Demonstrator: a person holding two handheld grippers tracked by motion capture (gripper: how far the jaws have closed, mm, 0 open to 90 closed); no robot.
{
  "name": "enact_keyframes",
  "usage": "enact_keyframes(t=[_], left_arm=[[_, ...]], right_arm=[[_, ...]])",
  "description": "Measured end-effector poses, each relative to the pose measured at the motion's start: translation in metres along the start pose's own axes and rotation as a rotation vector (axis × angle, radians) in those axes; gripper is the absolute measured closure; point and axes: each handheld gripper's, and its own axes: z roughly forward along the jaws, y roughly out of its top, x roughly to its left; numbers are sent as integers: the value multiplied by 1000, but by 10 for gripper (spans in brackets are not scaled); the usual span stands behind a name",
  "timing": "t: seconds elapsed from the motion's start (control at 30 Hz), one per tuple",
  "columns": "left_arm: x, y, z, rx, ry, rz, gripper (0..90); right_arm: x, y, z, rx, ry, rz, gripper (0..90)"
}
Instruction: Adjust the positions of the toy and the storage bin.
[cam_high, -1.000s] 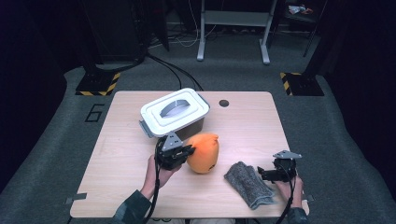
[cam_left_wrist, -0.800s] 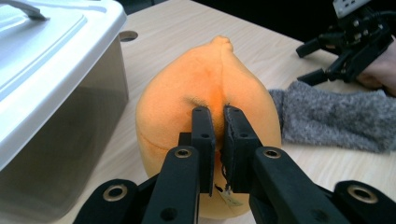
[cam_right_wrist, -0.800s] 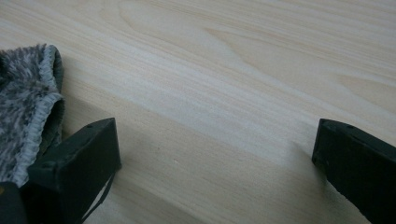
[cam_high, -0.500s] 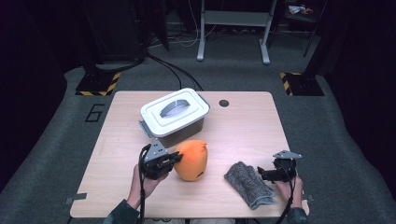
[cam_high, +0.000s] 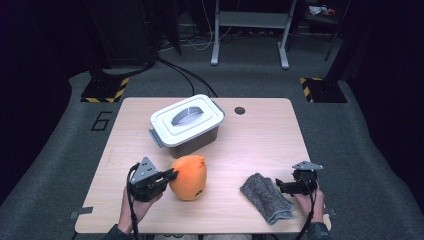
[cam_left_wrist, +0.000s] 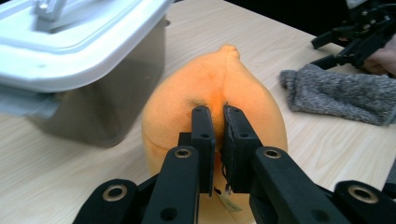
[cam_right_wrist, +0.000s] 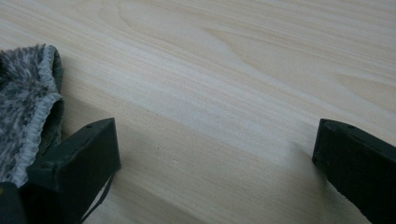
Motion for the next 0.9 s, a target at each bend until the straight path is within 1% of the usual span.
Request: enact_keyframes(t=[0.03,0.2,0.23,0.27,0.33,0.37,0.4,0.43,0.47,0.5,0.6,0.67,0.7,0.77,0.8,0.83,0.9], left_arm=[[2,-2,-4,1,-2,-7,839],[11,-11,-21,2,40,-14,840],[12,-12,-24,4,42,-26,839],[12,-12,-24,4,42,-26,839],[15,-15,-31,8,56,-23,839],[15,-17,-33,6,63,-29,839],[17,-18,-35,14,66,-26,839],[18,-19,-37,11,78,-27,839],[19,-21,-40,16,77,-29,839],[20,-23,-42,19,90,-30,839],[26,-28,-49,23,112,-44,839],[31,-30,-54,23,129,-57,839],[34,-32,-57,16,143,-72,839],[40,-34,-62,28,158,-86,839],[42,-35,-63,23,170,-92,839],[47,-37,-64,28,178,-101,839],[52,-40,-65,24,201,-128,839]], right_arm=[[0,0,0,-1,-1,-3,0],[0,0,0,0,-4,3,0],[0,0,0,2,-5,7,0],[0,0,0,1,-5,7,0],[0,0,0,2,-6,7,0],[0,0,0,0,-7,5,0],[-1,0,0,-1,-7,2,0],[-1,0,0,-1,-7,2,0],[-1,0,0,-1,-7,3,0],[-1,0,0,-1,-8,4,0],[-1,0,0,1,-10,8,0],[-1,0,0,-1,-10,5,0],[-1,0,0,-1,-10,5,0],[-1,0,0,-1,-10,5,0],[-1,0,0,-3,-11,2,0],[-1,0,0,-1,-12,3,0],[-1,0,0,-3,-13,4,0]])
